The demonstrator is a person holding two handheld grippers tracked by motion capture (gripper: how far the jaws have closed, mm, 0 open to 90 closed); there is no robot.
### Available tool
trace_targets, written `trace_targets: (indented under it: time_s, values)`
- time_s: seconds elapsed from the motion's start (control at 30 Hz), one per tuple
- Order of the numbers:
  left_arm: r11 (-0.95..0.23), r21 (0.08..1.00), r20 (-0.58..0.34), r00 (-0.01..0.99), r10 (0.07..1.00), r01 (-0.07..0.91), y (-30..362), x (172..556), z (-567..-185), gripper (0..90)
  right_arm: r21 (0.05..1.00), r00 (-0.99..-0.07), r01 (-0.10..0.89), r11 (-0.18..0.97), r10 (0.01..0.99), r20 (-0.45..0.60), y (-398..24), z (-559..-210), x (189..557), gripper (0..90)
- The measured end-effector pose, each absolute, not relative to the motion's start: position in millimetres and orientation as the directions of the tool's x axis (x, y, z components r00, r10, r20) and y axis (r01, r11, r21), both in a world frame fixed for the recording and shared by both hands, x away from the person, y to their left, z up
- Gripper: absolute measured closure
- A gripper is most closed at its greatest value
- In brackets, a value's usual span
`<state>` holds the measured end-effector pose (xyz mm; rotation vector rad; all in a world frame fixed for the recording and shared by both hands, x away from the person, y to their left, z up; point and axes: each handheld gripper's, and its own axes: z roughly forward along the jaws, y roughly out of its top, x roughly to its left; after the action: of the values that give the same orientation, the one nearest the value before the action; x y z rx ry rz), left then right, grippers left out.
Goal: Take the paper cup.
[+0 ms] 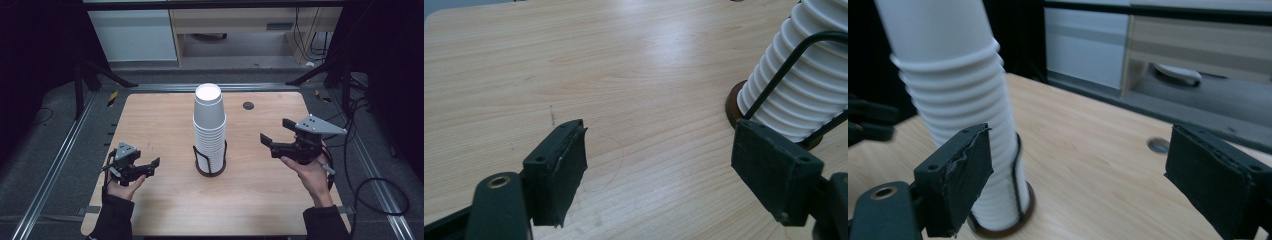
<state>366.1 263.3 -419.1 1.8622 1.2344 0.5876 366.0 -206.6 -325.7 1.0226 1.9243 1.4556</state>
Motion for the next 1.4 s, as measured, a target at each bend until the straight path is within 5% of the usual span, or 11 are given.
trace_targets:
  time_s: [0.5, 1.4]
  values:
    - [-0.213, 0.809, -0.067, 0.446, 0.892, 0.548, 257.6, 368.0, -420.3, 17.5, 0.978, -0.704, 0.168, 0.127, 0.709, 0.029, -147.6, -269.2, 381.2, 10.4]
    - [-0.244, 0.803, -0.055, 0.476, 0.878, 0.543, 249.0, 368.3, -424.4, 16.6, 0.959, -0.752, 0.207, 0.192, 0.659, 0.030, -68.8, -281.7, 419.8, 5.8]
